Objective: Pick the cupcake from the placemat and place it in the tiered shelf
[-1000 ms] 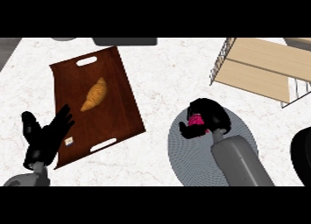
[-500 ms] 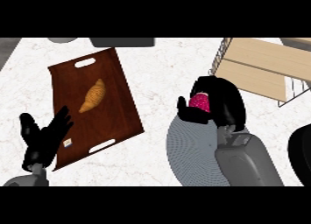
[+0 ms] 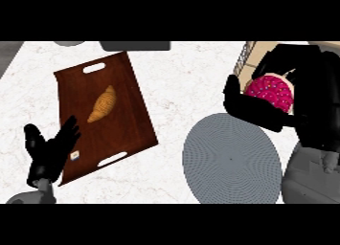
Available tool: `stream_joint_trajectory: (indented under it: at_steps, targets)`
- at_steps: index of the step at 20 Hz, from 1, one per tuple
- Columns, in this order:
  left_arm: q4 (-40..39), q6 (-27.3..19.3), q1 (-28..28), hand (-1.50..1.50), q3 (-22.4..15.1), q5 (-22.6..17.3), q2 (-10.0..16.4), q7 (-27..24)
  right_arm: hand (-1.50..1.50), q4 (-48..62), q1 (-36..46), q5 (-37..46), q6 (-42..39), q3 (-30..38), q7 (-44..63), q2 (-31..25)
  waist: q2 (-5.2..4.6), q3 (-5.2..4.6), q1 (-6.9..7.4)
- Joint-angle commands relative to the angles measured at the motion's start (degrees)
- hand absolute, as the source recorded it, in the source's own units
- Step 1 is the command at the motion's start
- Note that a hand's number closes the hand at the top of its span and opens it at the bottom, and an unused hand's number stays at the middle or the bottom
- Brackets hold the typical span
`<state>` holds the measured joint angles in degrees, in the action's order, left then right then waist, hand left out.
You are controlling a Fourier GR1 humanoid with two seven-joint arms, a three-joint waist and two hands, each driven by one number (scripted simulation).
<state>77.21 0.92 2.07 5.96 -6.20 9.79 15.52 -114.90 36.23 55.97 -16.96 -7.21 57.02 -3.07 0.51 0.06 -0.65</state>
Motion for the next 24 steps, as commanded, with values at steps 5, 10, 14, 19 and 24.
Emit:
stream_joint_trajectory:
  at_steps: [5,10,14,19,24]
  targets:
    - [-1.3,1.13,1.95,0.0,0.18,-0.55,0.33,1.41,1.5,4.37,15.37,-4.09,-8.55,14.97,5.59,-5.58,-0.47,-0.11,0.49]
    - [1.84,0.69,0.49,0.0,0.3,-0.23,0.93,2.97,1.5,9.83,20.0,-6.11,-8.5,21.32,2.82,-11.02,-0.41,-0.07,0.84]
    - [-3.13,1.36,0.53,0.0,0.24,0.38,-0.62,-3.08,1.5,18.88,24.59,-8.92,-8.69,26.48,-2.57,-17.1,-0.57,-0.1,0.81]
    - [-4.02,0.29,1.92,0.0,-0.24,0.93,-1.45,-0.76,1.5,27.3,24.48,-10.82,-6.89,28.36,-9.21,-21.12,-0.6,-0.08,0.82]
    - [2.04,-0.56,0.32,0.0,-0.93,1.12,-1.13,3.58,1.5,36.92,26.92,-11.9,-7.71,27.23,-14.23,-24.84,-0.53,-0.06,1.23]
